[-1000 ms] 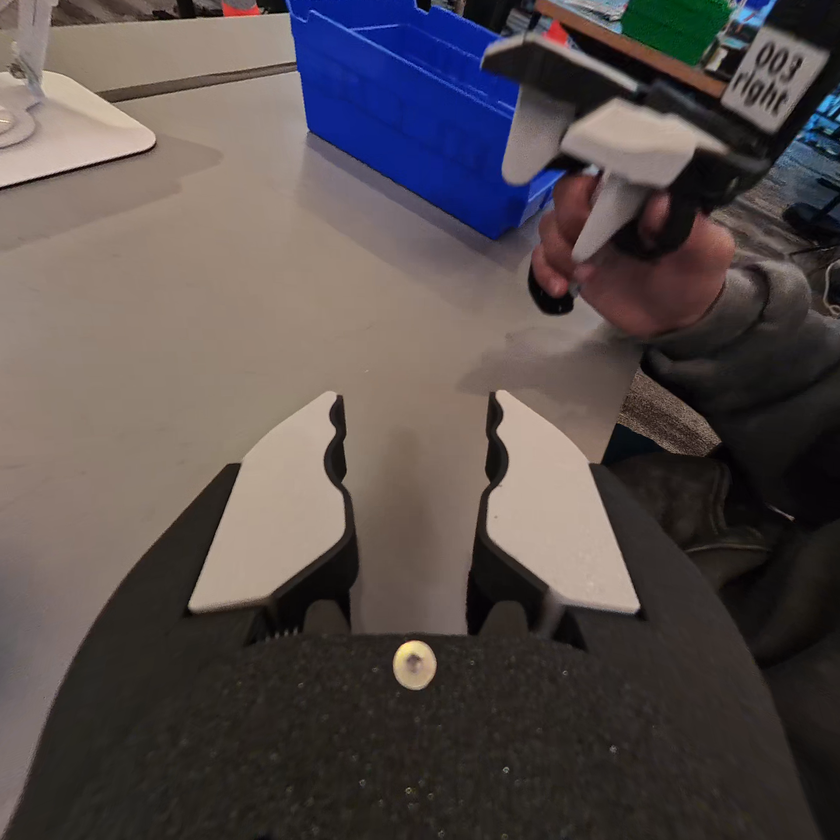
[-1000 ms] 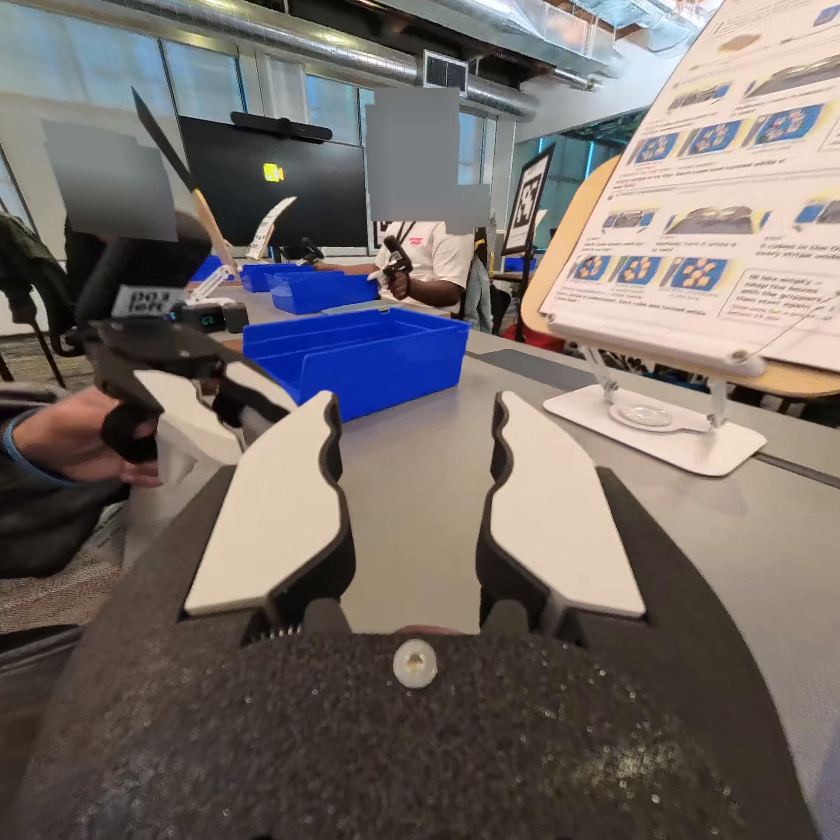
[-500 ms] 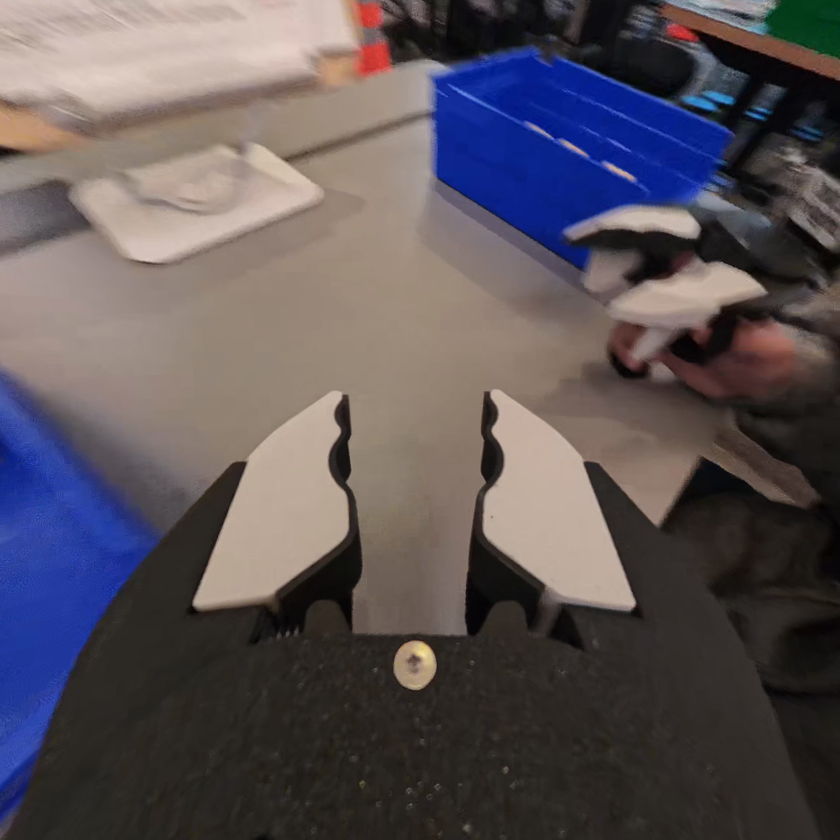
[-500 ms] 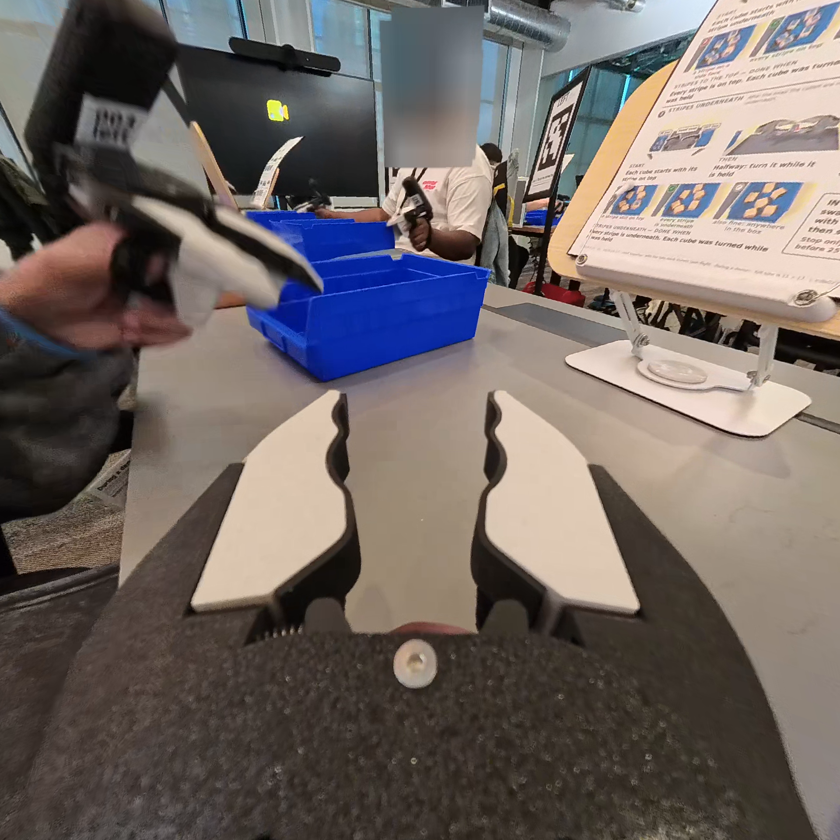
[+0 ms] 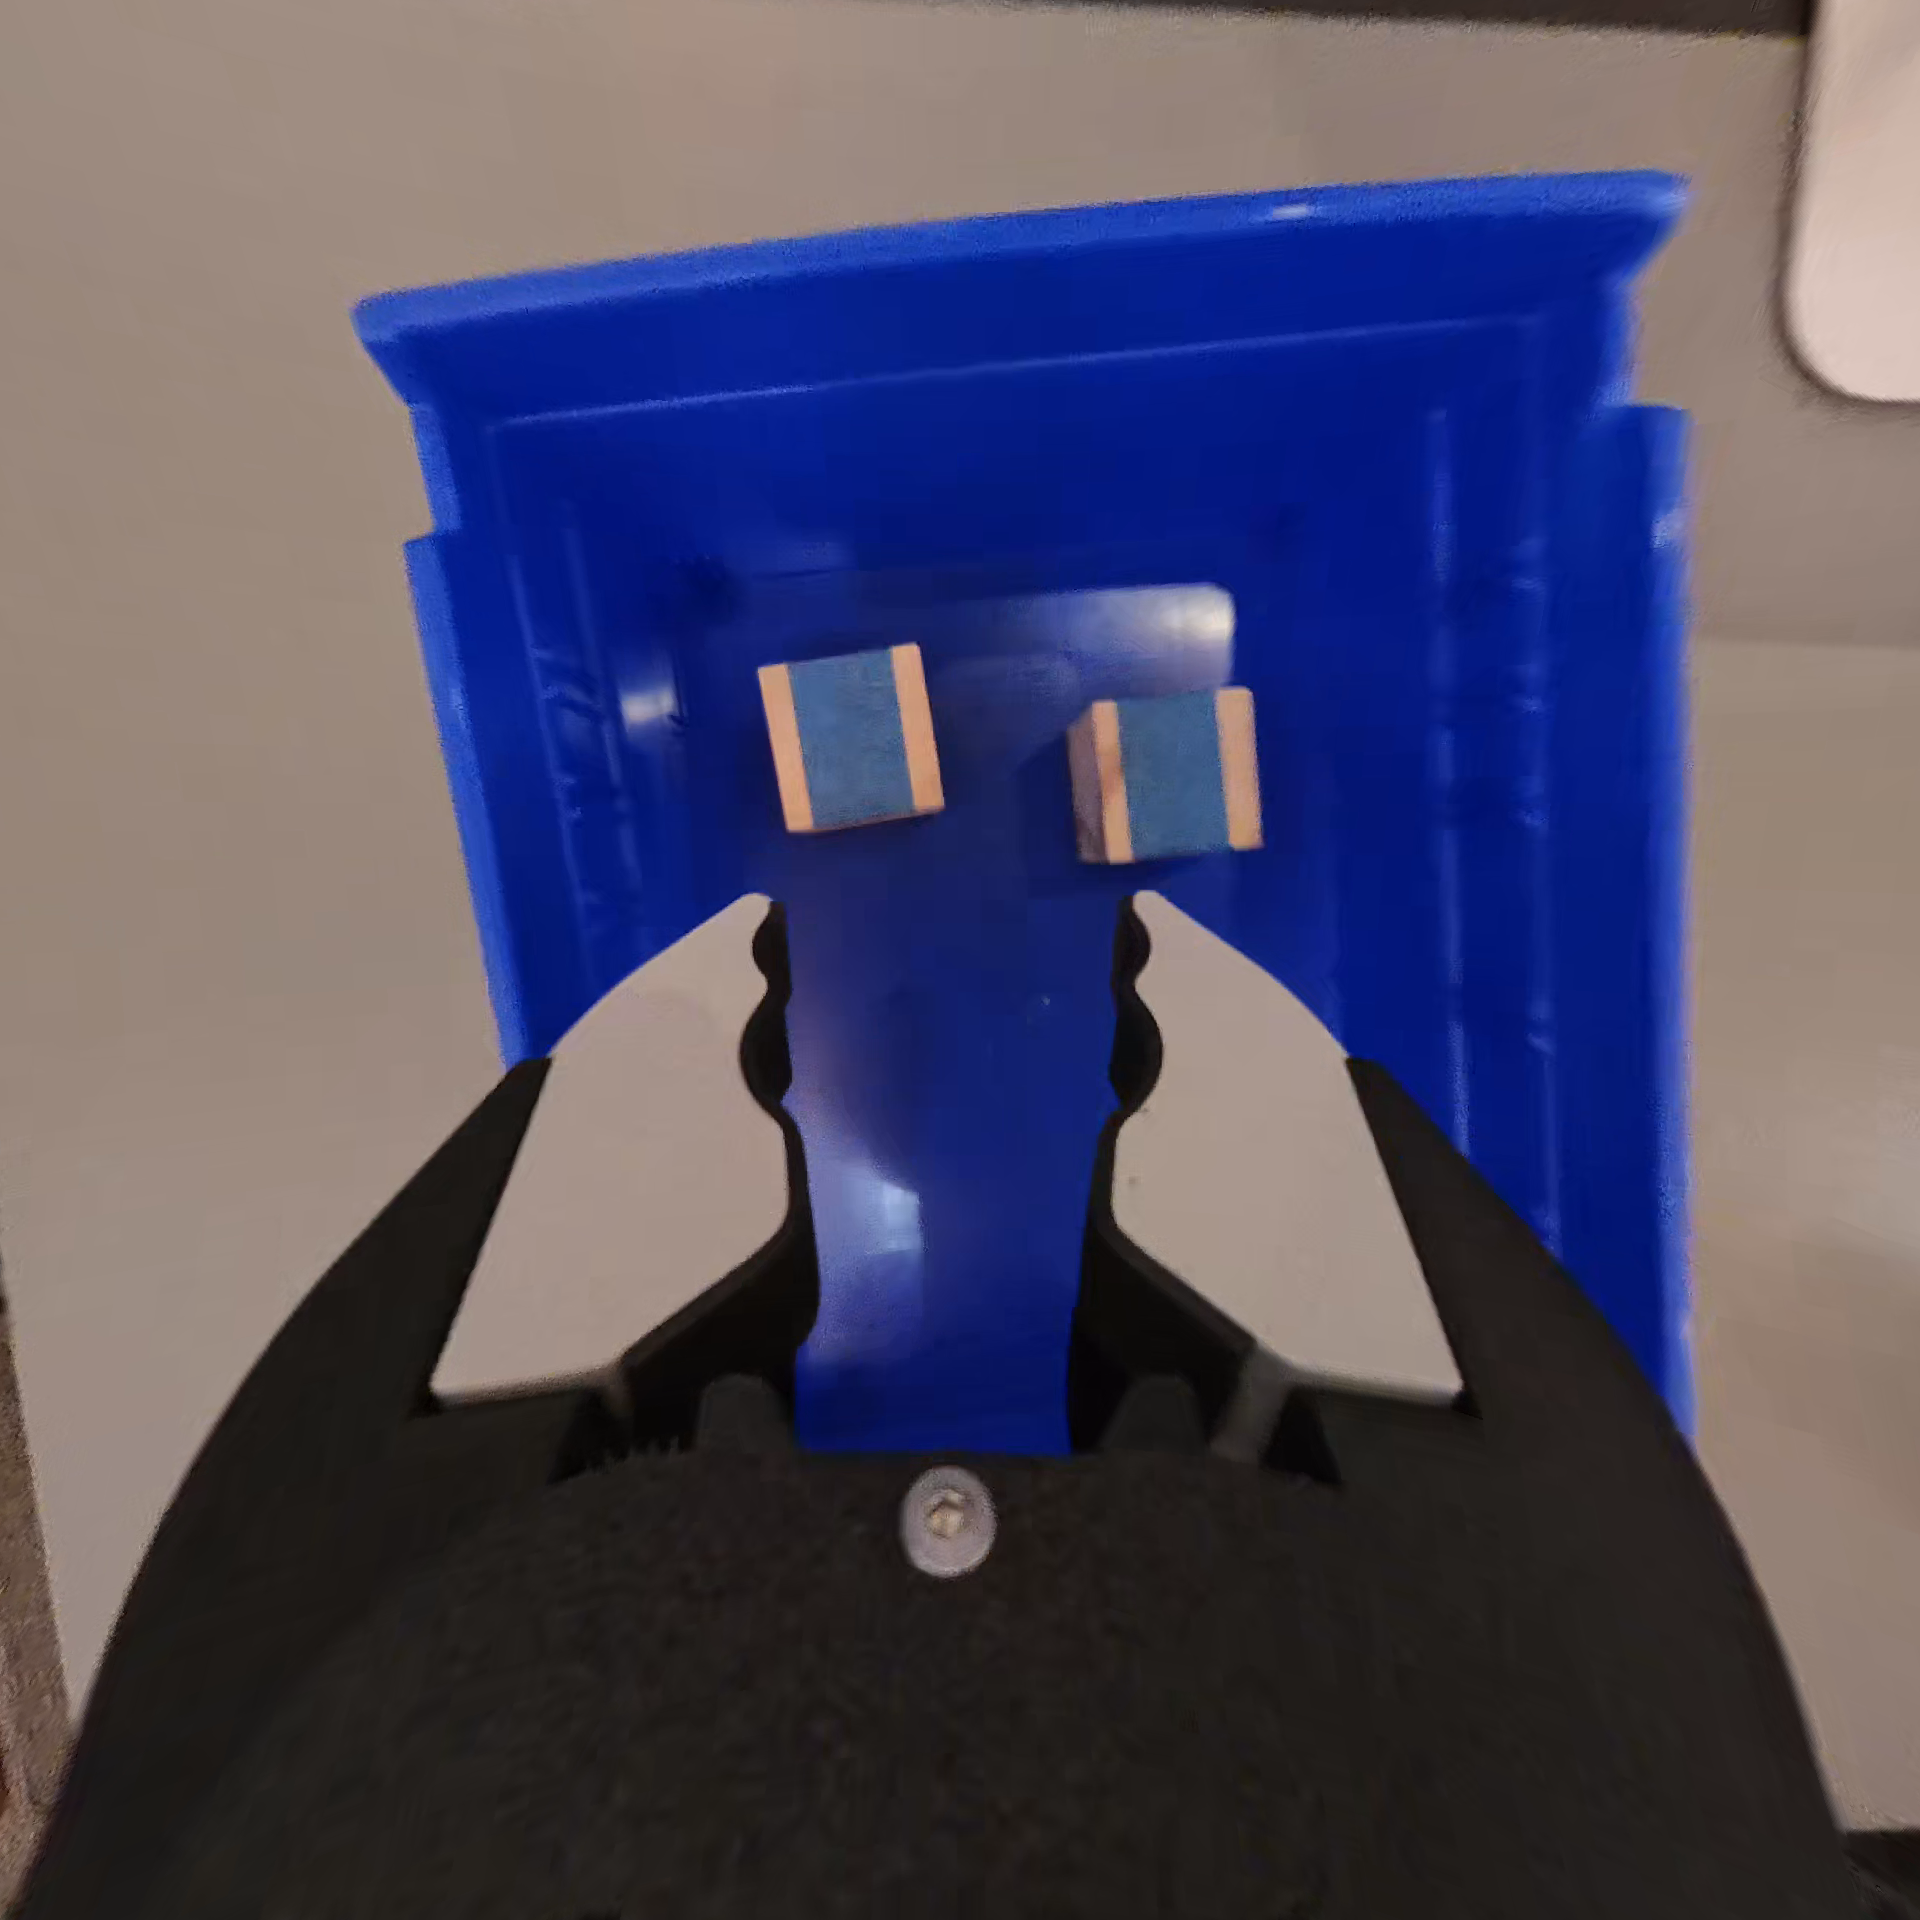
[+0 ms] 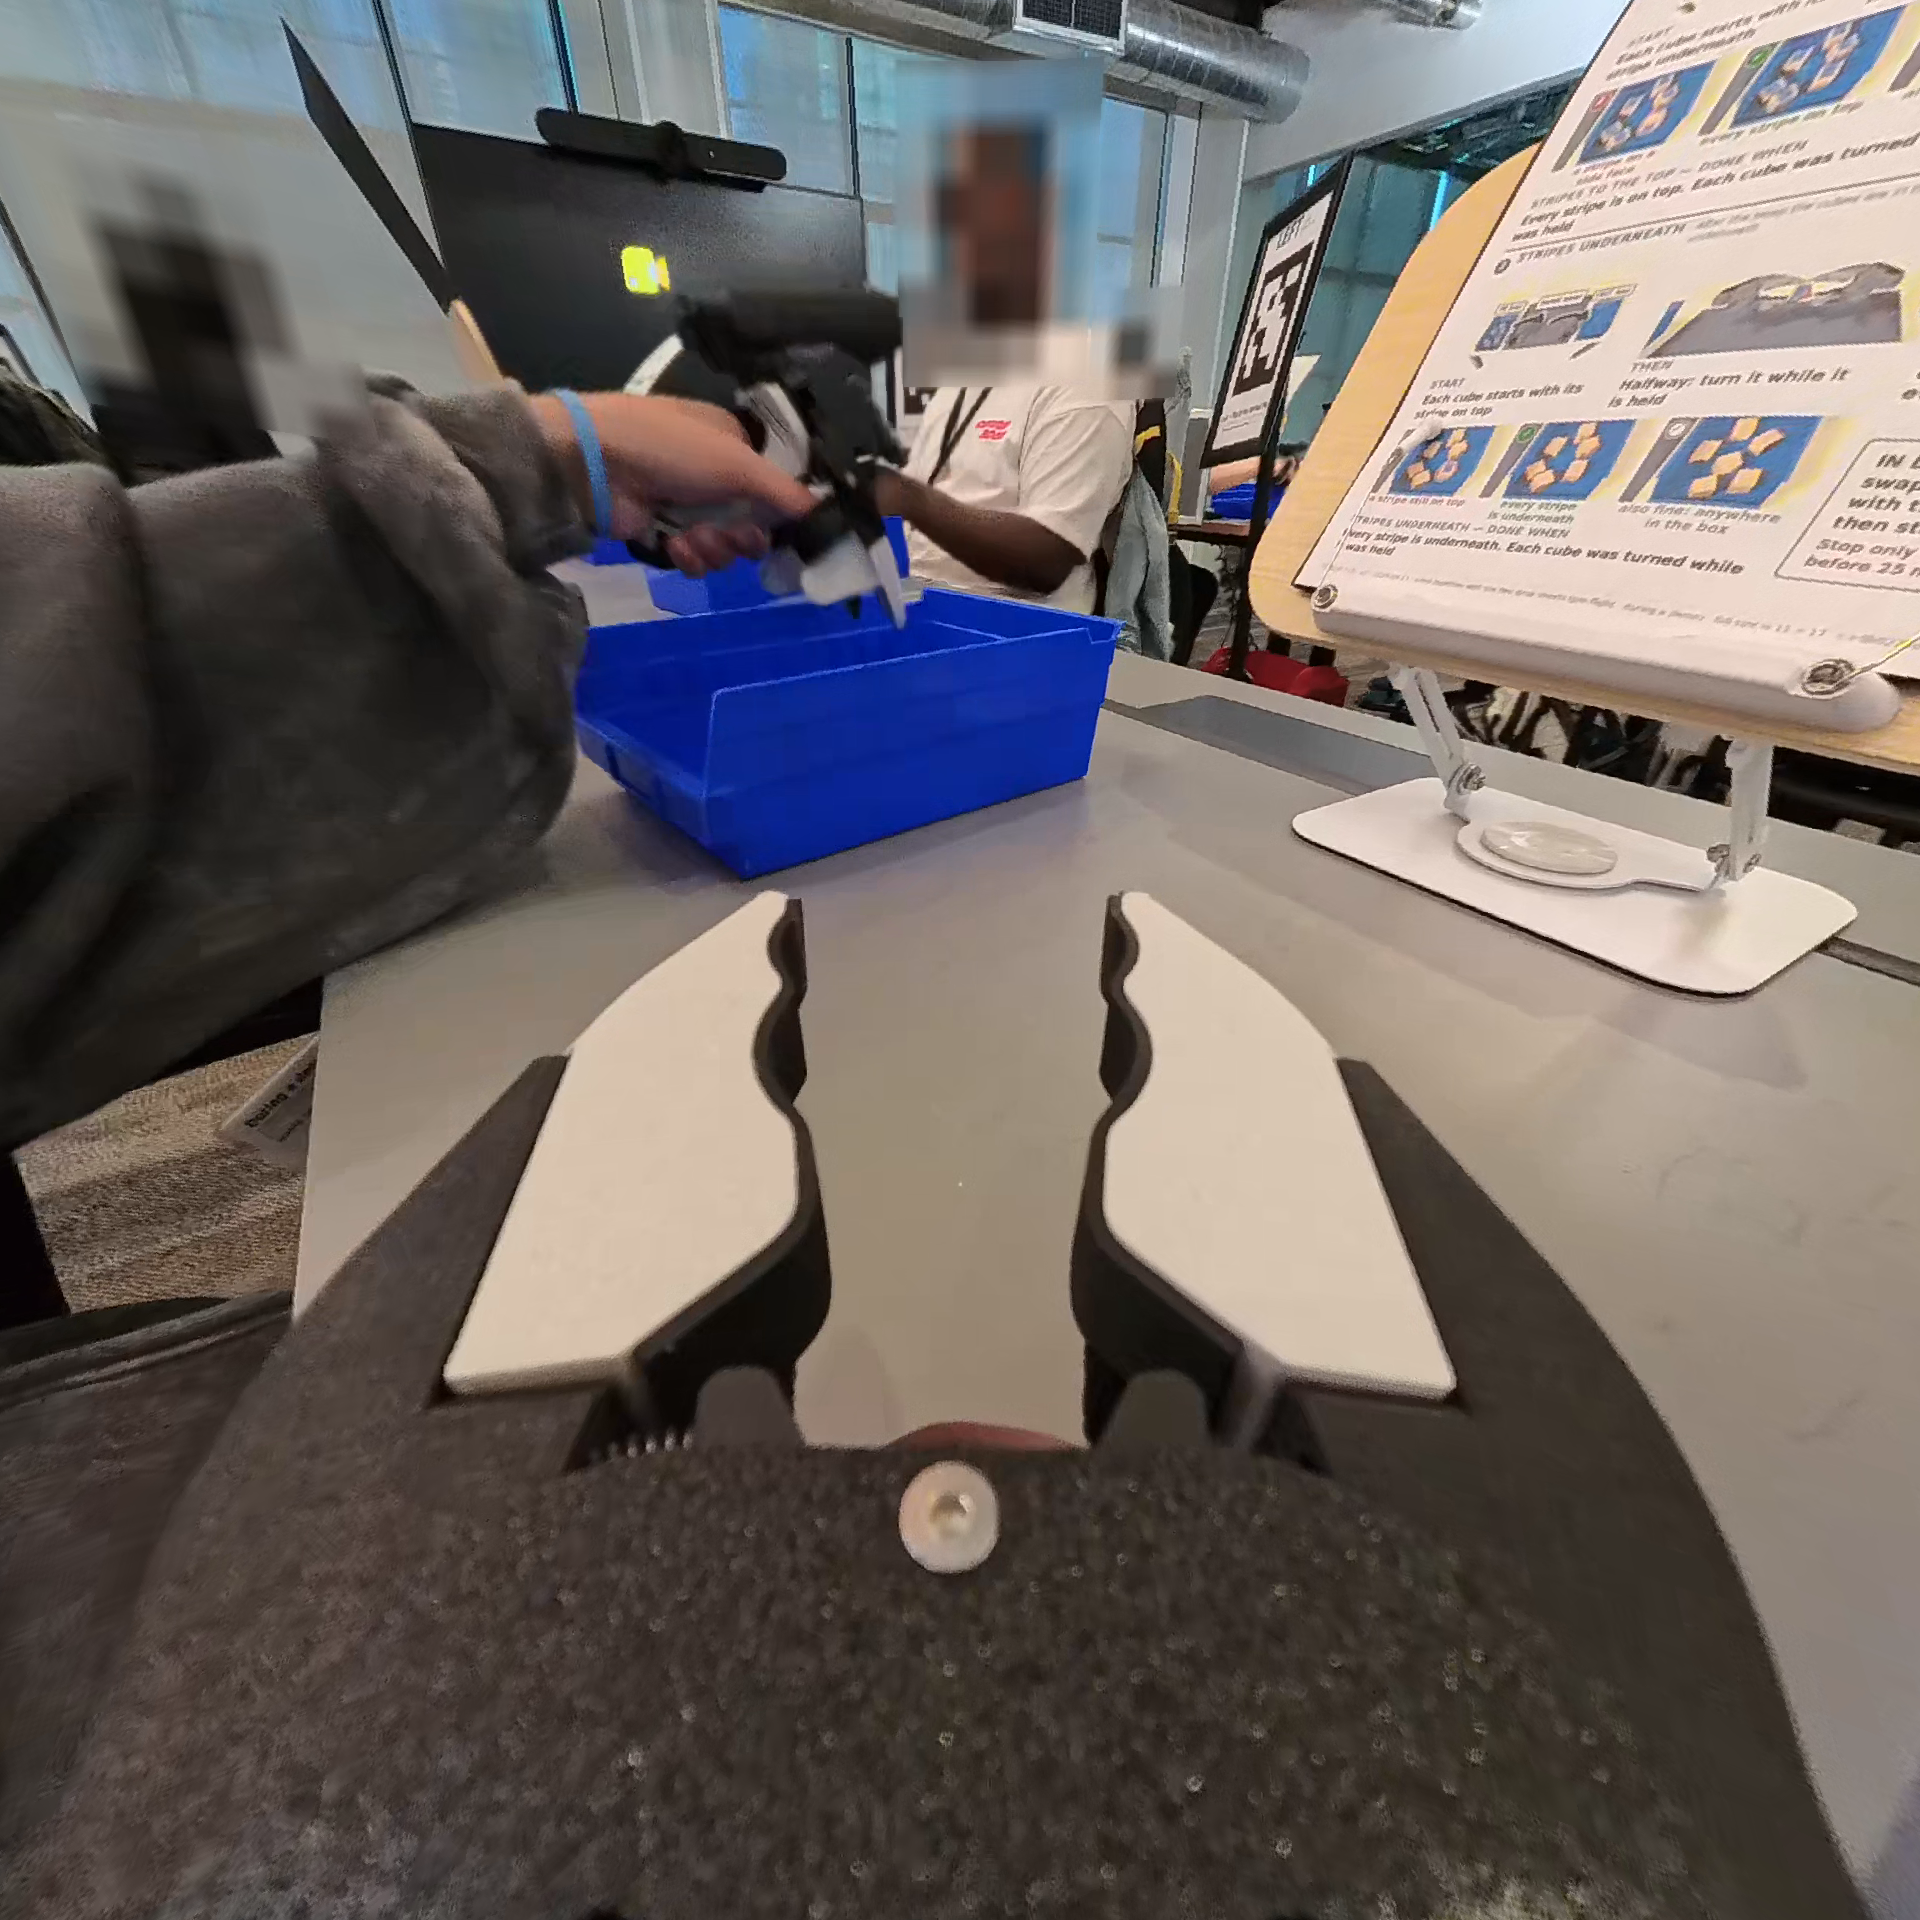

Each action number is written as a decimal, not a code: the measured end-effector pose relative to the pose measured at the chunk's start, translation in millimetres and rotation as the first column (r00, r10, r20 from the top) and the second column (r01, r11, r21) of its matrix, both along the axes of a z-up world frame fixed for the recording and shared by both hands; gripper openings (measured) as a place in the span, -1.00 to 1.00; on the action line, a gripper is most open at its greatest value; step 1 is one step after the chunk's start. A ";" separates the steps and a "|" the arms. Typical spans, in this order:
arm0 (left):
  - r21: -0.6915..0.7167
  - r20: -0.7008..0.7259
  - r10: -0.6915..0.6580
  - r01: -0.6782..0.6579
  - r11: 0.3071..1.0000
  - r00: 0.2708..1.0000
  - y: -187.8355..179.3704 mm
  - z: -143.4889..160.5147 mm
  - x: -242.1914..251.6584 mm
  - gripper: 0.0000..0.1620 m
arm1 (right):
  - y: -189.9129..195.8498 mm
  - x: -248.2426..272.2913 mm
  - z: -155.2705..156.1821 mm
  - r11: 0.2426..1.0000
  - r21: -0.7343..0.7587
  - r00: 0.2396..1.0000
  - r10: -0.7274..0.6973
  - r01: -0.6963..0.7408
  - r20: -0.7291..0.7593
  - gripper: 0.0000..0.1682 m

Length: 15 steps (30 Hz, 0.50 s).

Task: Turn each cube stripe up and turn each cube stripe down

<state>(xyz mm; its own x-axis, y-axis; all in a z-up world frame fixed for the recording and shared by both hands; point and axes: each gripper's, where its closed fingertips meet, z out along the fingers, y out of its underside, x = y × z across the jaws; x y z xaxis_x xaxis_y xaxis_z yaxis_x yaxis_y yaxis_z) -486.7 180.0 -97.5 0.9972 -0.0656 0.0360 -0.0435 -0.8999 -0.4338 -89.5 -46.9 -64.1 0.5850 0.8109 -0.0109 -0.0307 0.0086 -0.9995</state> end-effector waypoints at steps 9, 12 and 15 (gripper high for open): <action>-0.145 -0.037 0.070 -0.075 0.987 0.997 36.2 -57.3 -19.1 -0.29 | 5.0 4.7 -2.0 0.999 -0.030 1.000 0.011 -0.012 -0.015 -0.35; -0.159 -0.037 0.084 -0.089 0.983 0.996 40.1 -64.9 -19.9 -0.29 | 5.0 3.4 -4.2 0.999 -0.035 1.000 0.016 -0.017 -0.004 -0.35; -0.178 -0.092 0.082 -0.097 0.979 0.992 36.3 -70.6 -21.3 -0.47 | 4.5 1.2 -6.2 0.999 -0.030 1.000 0.019 -0.019 0.014 -0.35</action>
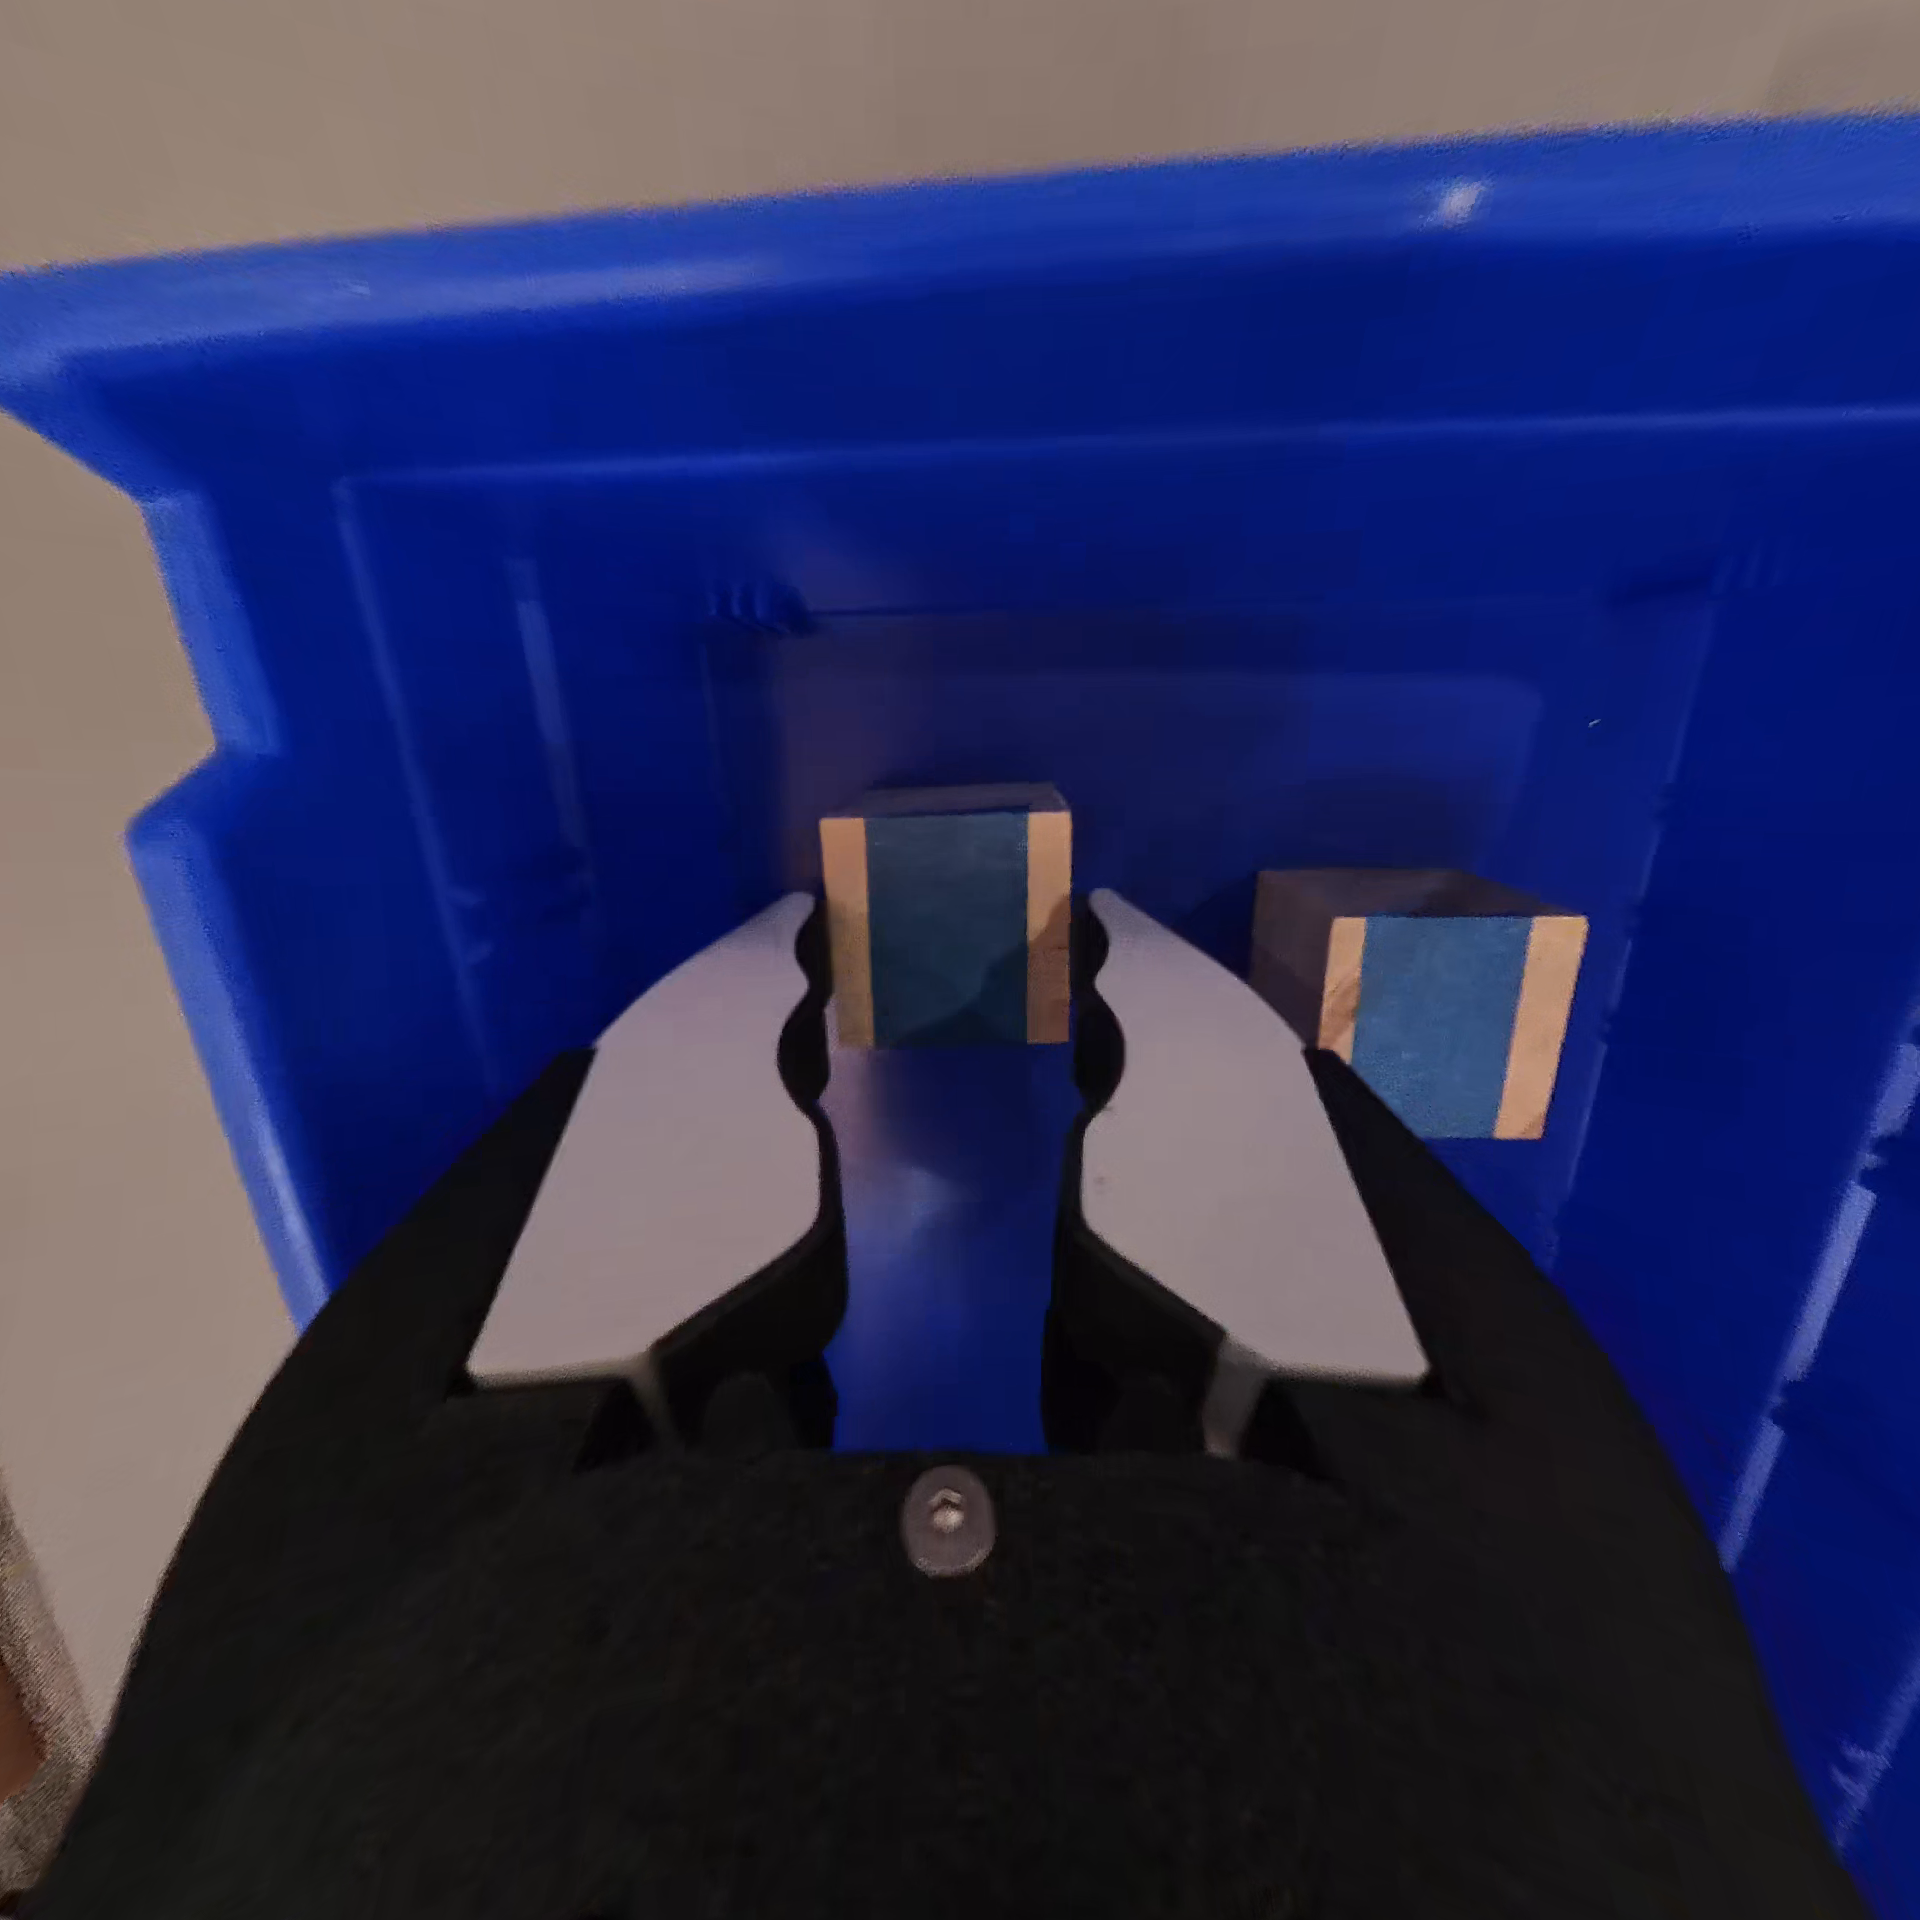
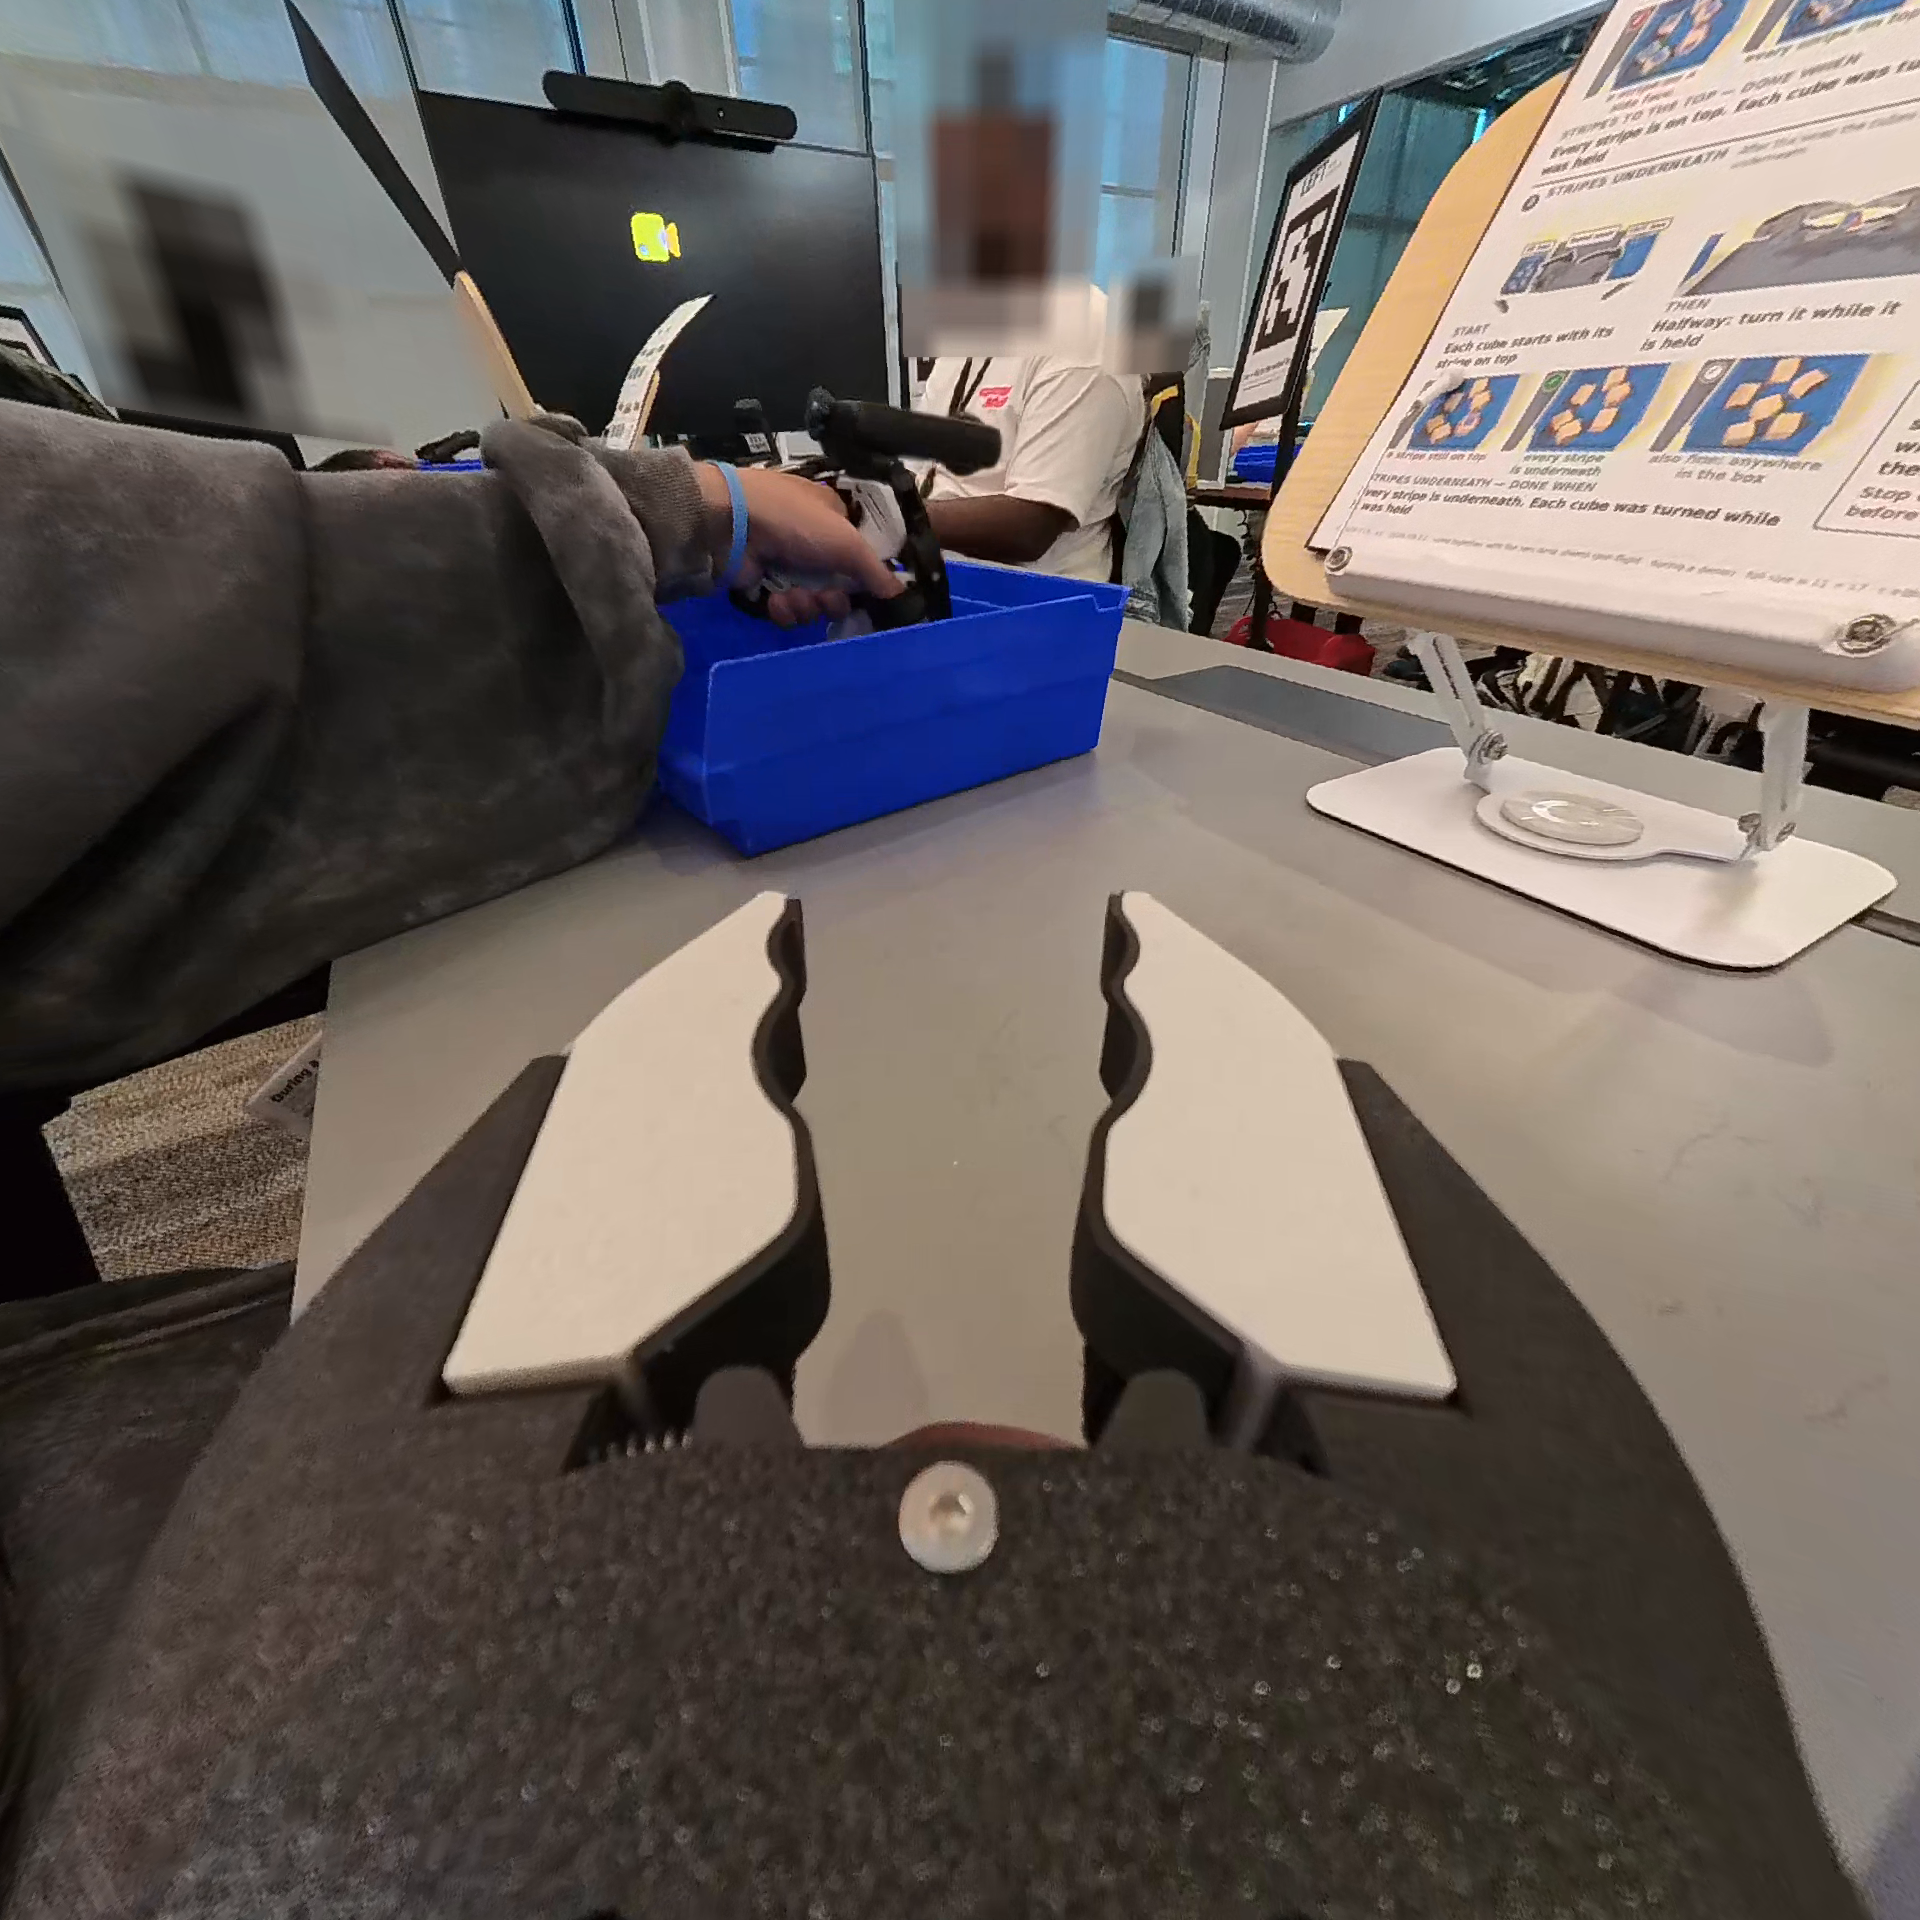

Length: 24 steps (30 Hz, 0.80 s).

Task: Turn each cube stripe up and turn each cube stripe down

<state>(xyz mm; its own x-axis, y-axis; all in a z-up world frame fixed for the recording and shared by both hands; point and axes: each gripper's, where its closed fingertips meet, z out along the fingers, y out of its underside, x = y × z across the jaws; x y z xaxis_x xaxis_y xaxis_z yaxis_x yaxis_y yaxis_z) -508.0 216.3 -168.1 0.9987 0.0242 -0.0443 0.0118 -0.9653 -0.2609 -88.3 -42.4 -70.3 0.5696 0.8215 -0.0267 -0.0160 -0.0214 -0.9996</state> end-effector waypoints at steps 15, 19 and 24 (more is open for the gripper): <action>0.383 0.266 -0.317 0.202 0.901 0.911 -70.0 157.5 106.5 -0.47 | 0.3 3.7 3.6 1.000 -0.005 1.000 -0.006 0.006 -0.024 -0.37; 0.475 0.311 -0.482 0.305 0.826 0.819 -125.4 179.5 171.2 -0.47 | 0.8 5.0 3.5 1.000 0.002 1.000 -0.018 0.018 -0.016 -0.38; 0.478 0.313 -0.579 0.402 0.781 0.753 -169.6 147.5 232.5 -0.47 | 0.4 3.2 -0.3 1.000 0.004 1.000 -0.019 0.019 0.008 -0.38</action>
